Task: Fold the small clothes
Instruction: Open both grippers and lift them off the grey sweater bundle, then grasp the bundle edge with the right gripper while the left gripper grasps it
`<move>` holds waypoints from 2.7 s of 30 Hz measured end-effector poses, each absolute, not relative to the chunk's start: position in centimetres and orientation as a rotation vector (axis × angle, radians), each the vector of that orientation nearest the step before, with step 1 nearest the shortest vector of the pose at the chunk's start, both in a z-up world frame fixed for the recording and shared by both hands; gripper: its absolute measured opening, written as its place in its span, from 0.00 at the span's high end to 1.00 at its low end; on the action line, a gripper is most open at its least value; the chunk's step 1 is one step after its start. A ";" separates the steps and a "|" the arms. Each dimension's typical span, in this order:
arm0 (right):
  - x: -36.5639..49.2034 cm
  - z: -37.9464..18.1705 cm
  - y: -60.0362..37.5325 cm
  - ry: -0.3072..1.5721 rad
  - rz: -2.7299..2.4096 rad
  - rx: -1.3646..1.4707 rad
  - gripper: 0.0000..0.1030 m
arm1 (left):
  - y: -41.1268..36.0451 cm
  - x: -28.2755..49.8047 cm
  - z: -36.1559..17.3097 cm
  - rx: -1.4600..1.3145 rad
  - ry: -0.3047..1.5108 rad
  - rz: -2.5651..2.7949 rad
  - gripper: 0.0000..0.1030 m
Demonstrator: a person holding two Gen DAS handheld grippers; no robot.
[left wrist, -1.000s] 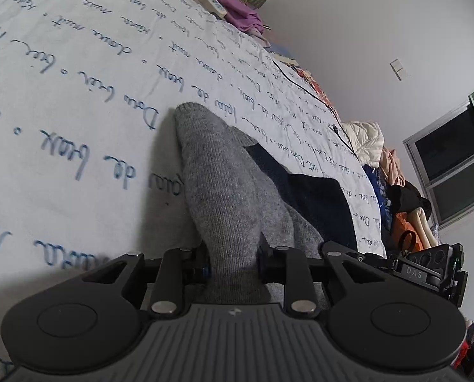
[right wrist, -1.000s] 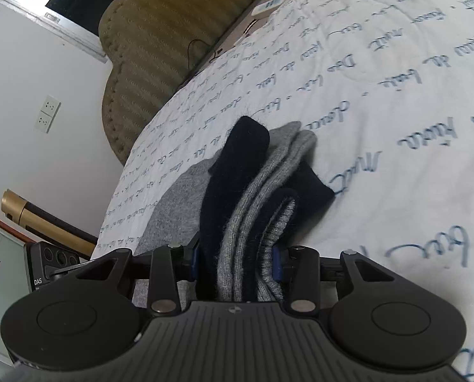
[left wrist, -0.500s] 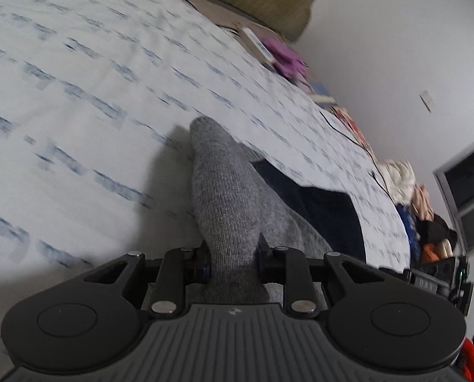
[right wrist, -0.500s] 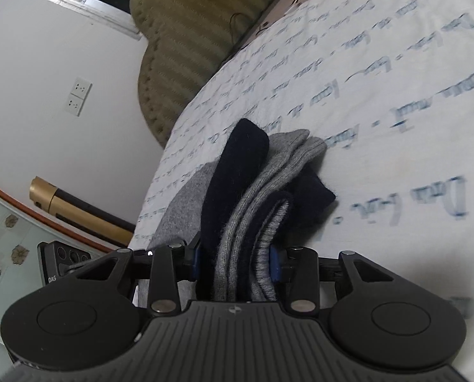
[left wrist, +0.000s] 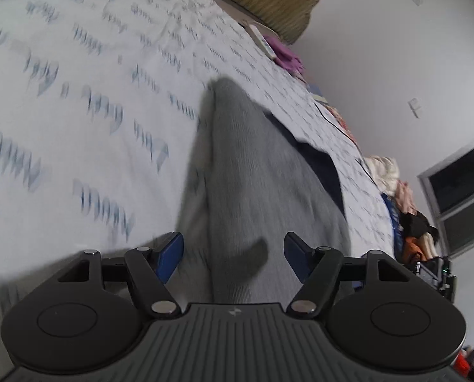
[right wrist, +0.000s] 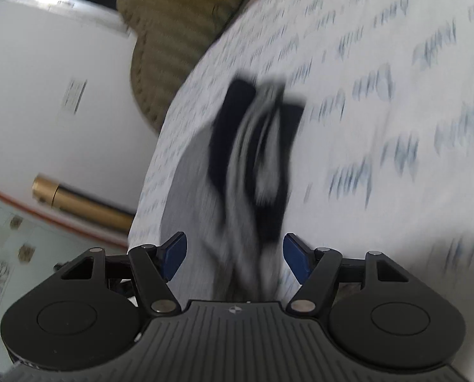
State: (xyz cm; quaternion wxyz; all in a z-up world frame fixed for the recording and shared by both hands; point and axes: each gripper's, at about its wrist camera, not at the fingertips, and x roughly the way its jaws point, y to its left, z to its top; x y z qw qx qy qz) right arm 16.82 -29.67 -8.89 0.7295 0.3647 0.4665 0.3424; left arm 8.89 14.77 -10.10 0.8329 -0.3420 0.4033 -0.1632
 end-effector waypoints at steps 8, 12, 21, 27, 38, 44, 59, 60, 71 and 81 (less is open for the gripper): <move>14.9 -11.5 -26.8 1.076 0.779 0.869 0.80 | 12.9 9.2 -10.9 -0.765 0.960 -0.348 0.86; 13.7 -9.6 -27.5 1.068 0.839 0.844 0.82 | 13.4 7.5 -8.5 -0.719 0.921 -0.376 0.87; 13.4 -10.1 -27.7 1.137 0.786 0.802 0.67 | 14.5 6.3 -9.7 -0.723 0.941 -0.362 0.85; 15.9 -2.9 -30.9 0.851 0.672 0.707 0.58 | 14.1 3.8 -0.6 -0.418 0.660 -0.259 0.44; 29.2 -3.2 -18.6 0.905 0.562 0.311 0.44 | 1.2 11.8 -7.9 -0.024 0.683 -0.173 0.10; 26.5 -7.2 -20.9 0.753 0.602 0.283 0.49 | 1.6 11.4 -8.3 -0.012 0.661 -0.196 0.10; 30.0 -0.6 -13.0 0.778 0.658 0.060 0.18 | 1.3 11.8 -8.7 0.003 0.647 -0.200 0.07; 30.5 -1.4 -12.2 0.805 0.655 0.024 0.19 | 1.3 11.8 -8.7 0.003 0.645 -0.201 0.07; 29.7 -2.8 -15.3 0.861 0.566 0.084 0.23 | 3.6 10.3 -7.0 -0.085 0.619 -0.235 0.06; 21.6 -4.0 -26.7 0.864 0.524 0.400 0.34 | 12.3 9.0 -8.1 -0.548 0.762 -0.220 0.06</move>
